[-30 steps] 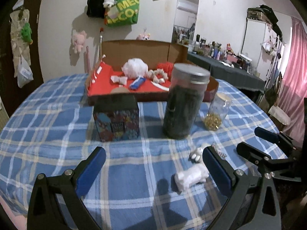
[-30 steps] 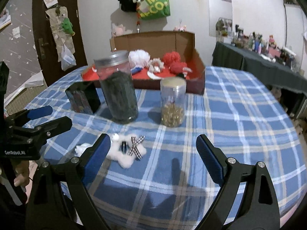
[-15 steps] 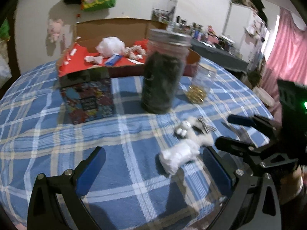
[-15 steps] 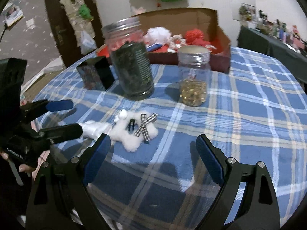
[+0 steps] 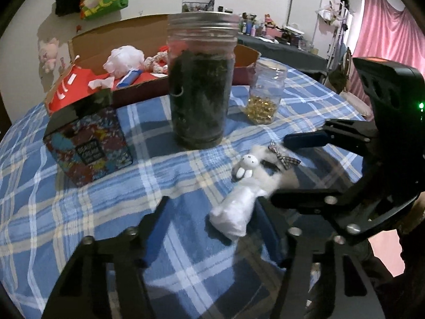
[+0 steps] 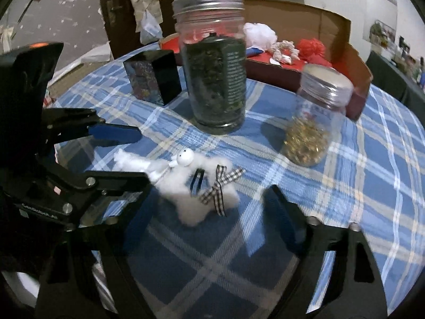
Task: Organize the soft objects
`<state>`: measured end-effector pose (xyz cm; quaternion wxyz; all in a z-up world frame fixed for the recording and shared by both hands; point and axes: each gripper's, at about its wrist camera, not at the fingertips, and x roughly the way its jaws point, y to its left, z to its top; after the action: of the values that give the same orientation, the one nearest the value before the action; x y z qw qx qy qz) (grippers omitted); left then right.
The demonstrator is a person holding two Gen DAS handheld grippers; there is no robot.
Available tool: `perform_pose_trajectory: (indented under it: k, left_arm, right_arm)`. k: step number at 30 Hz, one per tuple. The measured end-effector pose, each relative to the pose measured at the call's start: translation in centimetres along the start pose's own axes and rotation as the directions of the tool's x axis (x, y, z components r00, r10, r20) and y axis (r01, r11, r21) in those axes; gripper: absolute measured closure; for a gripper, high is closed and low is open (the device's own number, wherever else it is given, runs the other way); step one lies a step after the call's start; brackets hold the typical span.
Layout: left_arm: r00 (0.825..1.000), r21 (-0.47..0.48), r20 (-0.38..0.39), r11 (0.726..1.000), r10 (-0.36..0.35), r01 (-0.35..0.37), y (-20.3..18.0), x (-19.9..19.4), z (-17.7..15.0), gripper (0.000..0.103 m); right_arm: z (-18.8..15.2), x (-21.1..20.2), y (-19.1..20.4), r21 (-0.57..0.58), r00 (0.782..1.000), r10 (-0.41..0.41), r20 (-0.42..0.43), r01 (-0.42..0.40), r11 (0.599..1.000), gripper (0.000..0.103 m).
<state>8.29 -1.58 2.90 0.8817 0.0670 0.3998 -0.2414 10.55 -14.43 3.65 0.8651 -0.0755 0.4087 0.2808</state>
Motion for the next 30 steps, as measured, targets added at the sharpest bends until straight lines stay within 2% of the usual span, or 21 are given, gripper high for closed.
perform_pose_trajectory:
  k: [1, 2, 4, 6, 14, 16, 18, 24, 27, 30]
  left_arm:
    - [1.000, 0.002, 0.005, 1.000, -0.015, 0.015, 0.1, 0.1, 0.1, 0.054]
    - [1.000, 0.001, 0.008, 1.000, -0.029, 0.029, 0.1, 0.1, 0.3, 0.067]
    - [0.997, -0.013, 0.011, 0.997, -0.074, 0.074, 0.3, 0.2, 0.5, 0.085]
    - [0.997, -0.027, 0.019, 0.996, -0.080, 0.081, 0.4, 0.2, 0.8, 0.089]
    - [0.996, -0.039, 0.051, 0.996, -0.077, 0.079, 0.1, -0.6, 1.5, 0.090]
    - [0.995, -0.037, 0.062, 0.996, -0.073, 0.076, 0.1, -0.9, 1.7, 0.090]
    - [0.995, -0.035, 0.068, 0.996, -0.073, 0.076, 0.1, -1.1, 1.7, 0.090]
    - [0.997, -0.041, 0.067, 0.998, -0.038, 0.041, 0.7, -1.1, 1.6, 0.090]
    - [0.998, -0.049, 0.061, 0.999, 0.002, 0.001, 1.6, -0.9, 1.2, 0.090]
    - [0.998, -0.048, 0.057, 0.999, 0.006, -0.003, 1.9, -0.6, 0.8, 0.086]
  right_arm:
    - [0.1, 0.1, 0.1, -0.005, 1.000, 0.004, 0.001, -0.004, 1.000, 0.039]
    - [0.2, 0.1, 0.1, -0.008, 1.000, 0.013, 0.002, -0.012, 1.000, 0.055]
    - [0.3, 0.1, 0.2, -0.004, 1.000, 0.028, 0.014, -0.028, 1.000, 0.057]
    - [0.2, 0.0, 0.1, 0.011, 0.999, 0.030, 0.025, -0.030, 0.999, 0.062]
    - [0.1, -1.7, -1.0, 0.119, 0.993, 0.049, 0.110, -0.062, 0.991, 0.071]
    - [0.1, -1.9, -1.0, 0.121, 0.992, 0.049, 0.115, -0.063, 0.991, 0.090]
    - [0.2, -2.0, -1.2, 0.133, 0.991, 0.068, 0.114, -0.083, 0.988, 0.090]
    - [0.0, -2.0, -1.2, 0.138, 0.992, 0.055, 0.113, -0.071, 0.988, 0.090]
    - [-0.4, -1.9, -1.4, 0.149, 0.994, 0.035, 0.102, -0.050, 0.988, 0.088]
    - [-0.6, -1.8, -1.4, 0.153, 0.995, 0.014, 0.096, -0.029, 0.988, 0.087]
